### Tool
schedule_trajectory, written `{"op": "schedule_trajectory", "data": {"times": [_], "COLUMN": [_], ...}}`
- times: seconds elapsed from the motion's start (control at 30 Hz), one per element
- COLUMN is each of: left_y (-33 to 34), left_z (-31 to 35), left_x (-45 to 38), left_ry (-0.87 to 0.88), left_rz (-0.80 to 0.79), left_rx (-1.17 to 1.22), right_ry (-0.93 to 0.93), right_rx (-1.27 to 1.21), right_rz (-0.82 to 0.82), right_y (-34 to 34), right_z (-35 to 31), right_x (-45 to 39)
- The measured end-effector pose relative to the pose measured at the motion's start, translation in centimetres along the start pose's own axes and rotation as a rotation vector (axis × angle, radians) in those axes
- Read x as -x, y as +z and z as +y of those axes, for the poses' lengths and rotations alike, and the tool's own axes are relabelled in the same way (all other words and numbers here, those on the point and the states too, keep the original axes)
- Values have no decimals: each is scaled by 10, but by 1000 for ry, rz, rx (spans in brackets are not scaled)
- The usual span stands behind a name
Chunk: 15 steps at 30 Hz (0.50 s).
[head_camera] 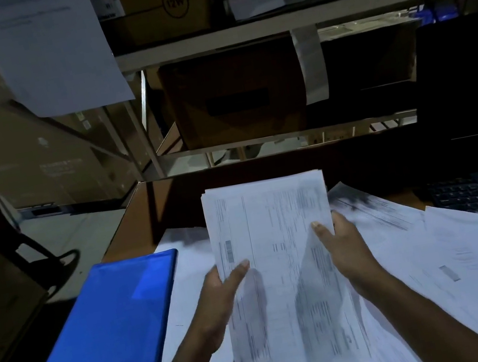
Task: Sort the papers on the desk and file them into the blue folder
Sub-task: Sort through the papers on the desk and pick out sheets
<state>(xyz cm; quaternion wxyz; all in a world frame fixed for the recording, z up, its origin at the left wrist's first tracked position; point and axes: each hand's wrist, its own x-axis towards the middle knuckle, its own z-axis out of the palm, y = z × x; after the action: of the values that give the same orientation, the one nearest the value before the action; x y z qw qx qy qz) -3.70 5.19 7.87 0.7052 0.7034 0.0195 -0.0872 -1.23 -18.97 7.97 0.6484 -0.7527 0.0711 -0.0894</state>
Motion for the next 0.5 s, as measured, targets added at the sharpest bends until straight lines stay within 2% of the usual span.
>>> {"op": "schedule_trajectory", "data": {"times": [0.1,0.2,0.4,0.5], "left_y": [-2,-3,7,10], "left_z": [28,47,24,24], "left_x": [-3,-6,-6,-4], "left_ry": [200,317,252,251], "left_rz": [88,159,185,170], "left_rx": [11,72,98,95], "right_ry": [-156,-265,-161,-156], "right_rx": [-3,-21,12,12], "right_rz": [40,30,-20,-19], "right_y": [-2,-1,10,9], "right_z": [-32,-48,-7,-9], "right_x": [6,10,15,16]}}
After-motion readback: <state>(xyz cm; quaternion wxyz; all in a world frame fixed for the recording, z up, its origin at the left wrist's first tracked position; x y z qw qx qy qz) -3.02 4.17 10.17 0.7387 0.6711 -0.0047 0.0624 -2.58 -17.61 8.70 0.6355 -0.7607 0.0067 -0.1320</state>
